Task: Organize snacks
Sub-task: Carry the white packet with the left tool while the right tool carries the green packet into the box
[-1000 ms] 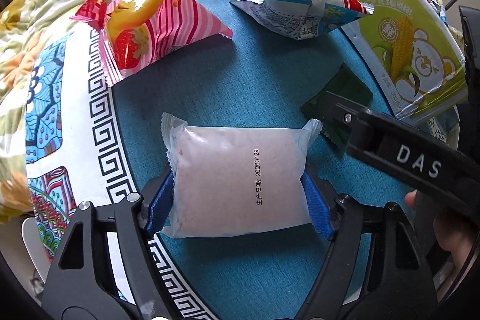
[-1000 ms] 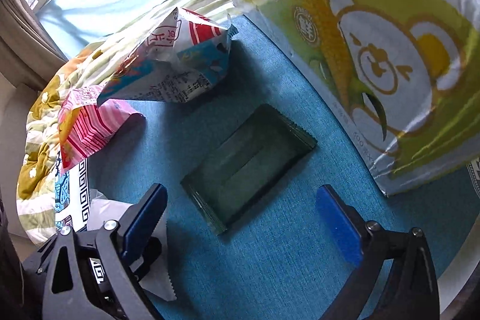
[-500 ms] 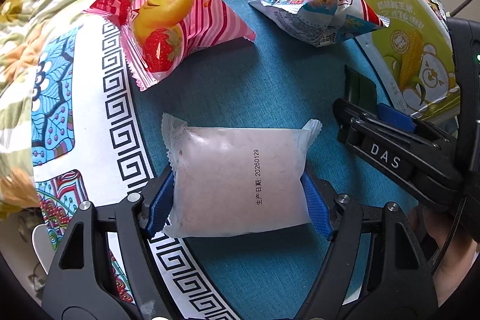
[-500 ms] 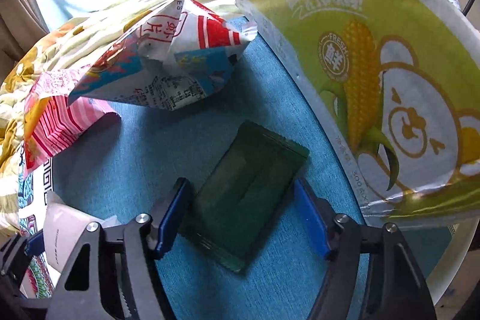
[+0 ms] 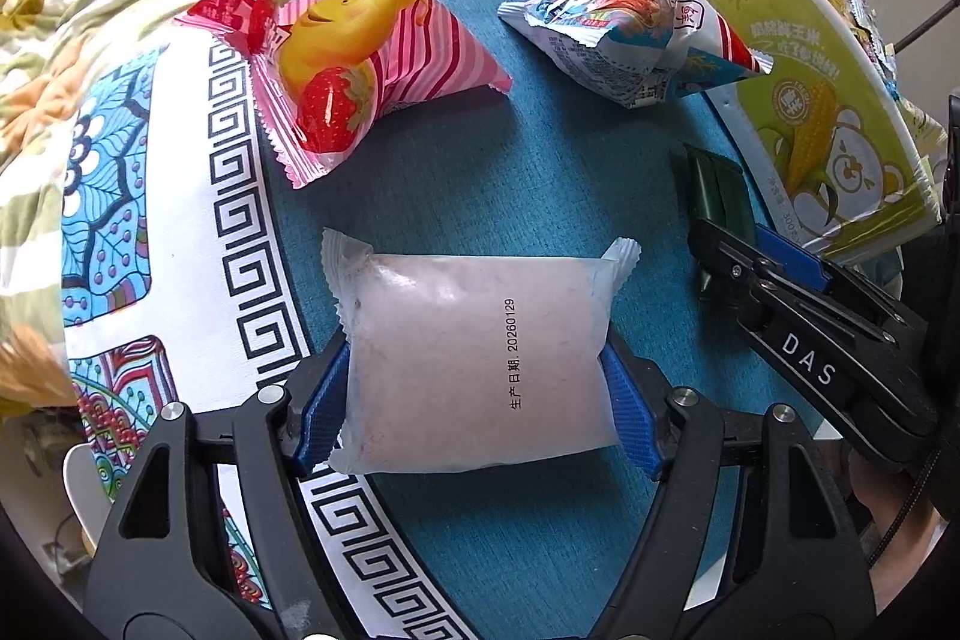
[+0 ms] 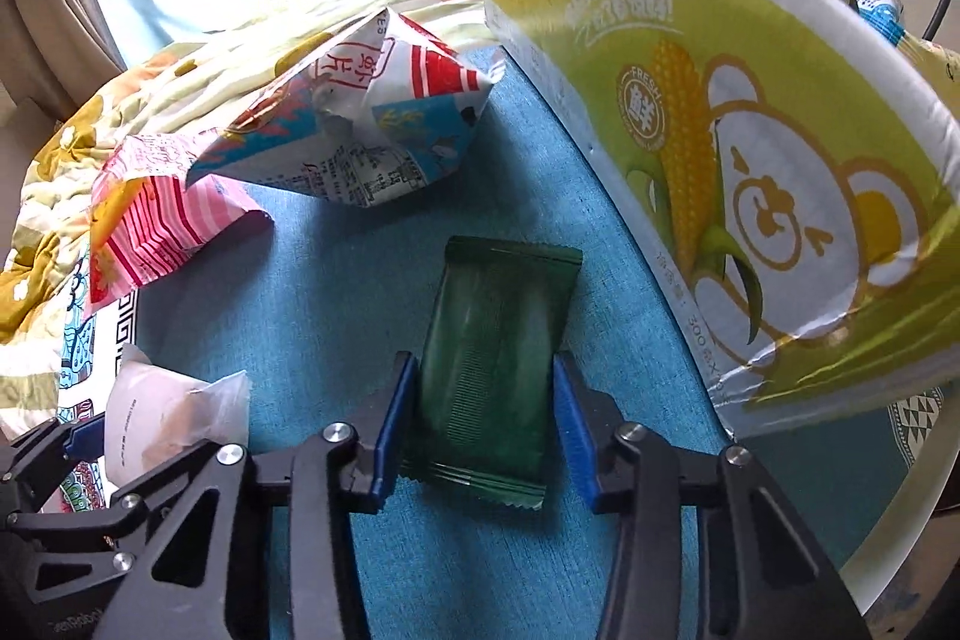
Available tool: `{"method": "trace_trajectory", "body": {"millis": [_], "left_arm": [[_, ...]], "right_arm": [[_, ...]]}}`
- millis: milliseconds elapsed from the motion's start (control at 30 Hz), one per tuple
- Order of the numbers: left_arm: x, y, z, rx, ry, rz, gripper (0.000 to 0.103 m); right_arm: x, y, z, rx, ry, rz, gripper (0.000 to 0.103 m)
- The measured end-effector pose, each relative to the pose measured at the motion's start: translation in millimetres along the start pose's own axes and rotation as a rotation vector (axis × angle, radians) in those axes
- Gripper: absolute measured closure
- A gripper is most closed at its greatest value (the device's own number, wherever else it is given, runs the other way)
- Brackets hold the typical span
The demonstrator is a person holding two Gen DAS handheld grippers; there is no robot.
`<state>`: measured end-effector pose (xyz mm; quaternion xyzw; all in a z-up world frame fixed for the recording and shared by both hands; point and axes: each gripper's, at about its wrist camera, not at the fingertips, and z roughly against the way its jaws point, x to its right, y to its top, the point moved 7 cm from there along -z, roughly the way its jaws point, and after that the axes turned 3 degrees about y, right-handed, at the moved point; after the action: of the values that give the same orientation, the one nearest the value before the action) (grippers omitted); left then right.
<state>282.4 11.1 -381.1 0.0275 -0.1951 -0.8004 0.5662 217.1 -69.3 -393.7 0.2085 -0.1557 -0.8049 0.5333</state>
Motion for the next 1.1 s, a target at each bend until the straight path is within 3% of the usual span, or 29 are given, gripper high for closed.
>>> {"method": "trace_trajectory", "body": {"millis": [333, 567, 867, 1100], "left_arm": [[13, 15, 71, 0.089, -0.031, 0.019, 0.032], [55, 44, 124, 0.175, -0.026, -0.029, 0.032], [156, 93, 149, 0.252, -0.059, -0.032, 0.032], [242, 140, 123, 0.25, -0.067, -0.002, 0.032]], "right_arm": [[-11, 10, 75, 0.081, 0.095, 0.063, 0.062], [-11, 40, 148, 0.188, 0.184, 0.072, 0.062], [60, 78, 197, 0.257, 0.224, 0.066, 0.062], [144, 114, 206, 0.246, 0.237, 0.126, 0.062]]}}
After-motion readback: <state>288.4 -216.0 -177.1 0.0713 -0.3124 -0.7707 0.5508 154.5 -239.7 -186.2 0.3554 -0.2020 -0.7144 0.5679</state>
